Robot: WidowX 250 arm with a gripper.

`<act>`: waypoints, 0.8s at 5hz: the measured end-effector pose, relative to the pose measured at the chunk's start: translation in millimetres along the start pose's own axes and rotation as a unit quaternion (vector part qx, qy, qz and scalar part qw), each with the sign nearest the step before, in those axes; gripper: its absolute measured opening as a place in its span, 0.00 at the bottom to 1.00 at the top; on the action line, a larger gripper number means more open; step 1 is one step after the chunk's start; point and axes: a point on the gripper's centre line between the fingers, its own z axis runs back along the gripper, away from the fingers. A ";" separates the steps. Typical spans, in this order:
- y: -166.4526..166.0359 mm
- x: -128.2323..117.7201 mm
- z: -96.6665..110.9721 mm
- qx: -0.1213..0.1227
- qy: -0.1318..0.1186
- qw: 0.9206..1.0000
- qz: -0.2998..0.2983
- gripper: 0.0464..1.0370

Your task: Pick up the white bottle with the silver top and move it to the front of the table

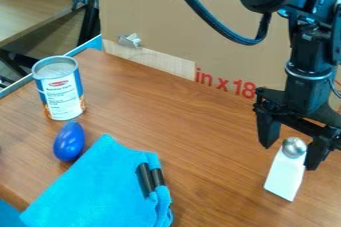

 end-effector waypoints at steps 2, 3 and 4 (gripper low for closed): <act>-6.8 3.3 -15.8 0.009 0.004 1.000 0.008 0.92; -0.4 5.1 -21.1 0.032 0.009 0.999 0.036 0.65; -7.8 2.6 -21.8 0.029 0.001 0.999 0.042 0.59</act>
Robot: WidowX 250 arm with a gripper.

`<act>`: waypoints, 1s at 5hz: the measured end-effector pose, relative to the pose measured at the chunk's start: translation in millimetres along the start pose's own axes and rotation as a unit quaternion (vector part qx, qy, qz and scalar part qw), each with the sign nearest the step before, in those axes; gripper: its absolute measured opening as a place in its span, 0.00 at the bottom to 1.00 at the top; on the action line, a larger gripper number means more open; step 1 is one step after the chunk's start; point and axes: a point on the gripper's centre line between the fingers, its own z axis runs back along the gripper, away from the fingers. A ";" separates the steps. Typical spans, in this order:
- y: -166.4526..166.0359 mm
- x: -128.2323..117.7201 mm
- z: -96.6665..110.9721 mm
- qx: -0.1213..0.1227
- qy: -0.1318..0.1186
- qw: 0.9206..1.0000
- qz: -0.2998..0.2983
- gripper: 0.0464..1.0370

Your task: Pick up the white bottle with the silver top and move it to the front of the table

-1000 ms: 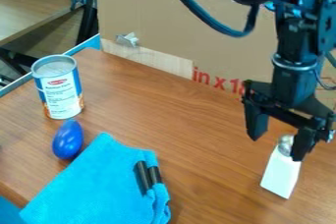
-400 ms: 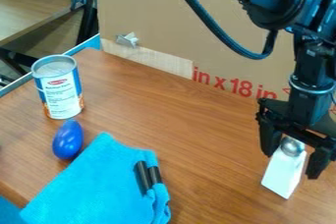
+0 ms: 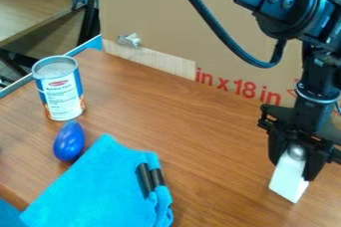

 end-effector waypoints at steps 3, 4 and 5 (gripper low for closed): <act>2.5 -78.8 64.5 -0.082 0.007 0.997 -0.001 0.59; 1.0 -107.5 43.6 -0.067 0.051 0.996 -0.001 0.59; -6.0 -130.9 24.8 -0.046 0.066 0.997 -0.022 0.59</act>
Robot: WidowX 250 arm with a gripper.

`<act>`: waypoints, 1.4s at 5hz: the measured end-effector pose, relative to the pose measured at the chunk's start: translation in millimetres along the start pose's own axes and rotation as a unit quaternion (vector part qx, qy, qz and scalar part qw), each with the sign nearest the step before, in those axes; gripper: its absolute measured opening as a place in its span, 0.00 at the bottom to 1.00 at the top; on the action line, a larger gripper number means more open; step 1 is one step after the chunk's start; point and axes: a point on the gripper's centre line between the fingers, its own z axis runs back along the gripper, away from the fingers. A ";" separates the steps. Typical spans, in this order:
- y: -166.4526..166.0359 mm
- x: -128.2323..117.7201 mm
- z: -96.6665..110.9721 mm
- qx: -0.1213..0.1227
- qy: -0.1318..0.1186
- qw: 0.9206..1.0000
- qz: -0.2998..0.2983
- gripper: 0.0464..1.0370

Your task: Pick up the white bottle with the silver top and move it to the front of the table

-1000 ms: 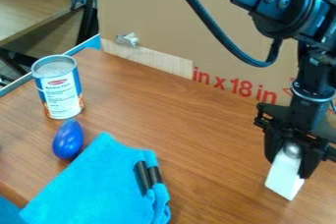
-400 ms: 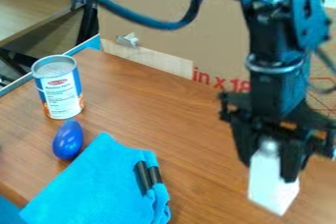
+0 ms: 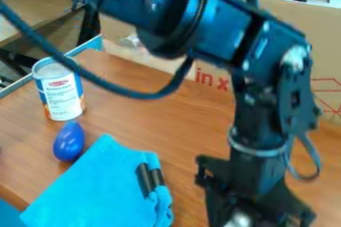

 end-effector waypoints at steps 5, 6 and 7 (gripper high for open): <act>-1.2 -12.1 3.1 0.004 -0.050 0.999 0.010 0.97; 6.6 -11.0 35.7 -0.016 -0.072 0.997 0.021 0.97; 23.1 -12.4 68.4 -0.010 -0.093 0.995 0.026 0.96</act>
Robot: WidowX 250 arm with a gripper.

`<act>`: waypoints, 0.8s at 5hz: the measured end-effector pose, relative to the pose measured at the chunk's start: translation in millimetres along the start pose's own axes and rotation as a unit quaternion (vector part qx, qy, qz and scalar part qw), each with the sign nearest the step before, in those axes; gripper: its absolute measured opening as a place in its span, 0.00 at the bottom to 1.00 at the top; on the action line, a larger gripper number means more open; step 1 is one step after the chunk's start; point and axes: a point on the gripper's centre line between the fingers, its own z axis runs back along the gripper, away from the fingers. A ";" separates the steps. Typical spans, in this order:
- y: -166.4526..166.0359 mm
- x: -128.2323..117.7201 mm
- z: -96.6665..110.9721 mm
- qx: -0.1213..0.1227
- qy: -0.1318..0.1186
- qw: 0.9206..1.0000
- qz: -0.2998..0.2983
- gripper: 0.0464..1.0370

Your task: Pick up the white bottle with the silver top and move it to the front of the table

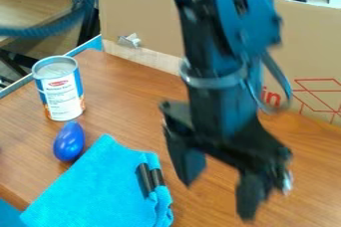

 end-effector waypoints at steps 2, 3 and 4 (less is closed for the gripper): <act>92.9 10.6 15.5 0.072 0.006 0.997 0.039 0.96; 131.3 28.9 9.2 0.070 0.024 0.996 0.057 0.96; 136.6 28.2 8.8 0.069 0.026 0.995 0.064 0.96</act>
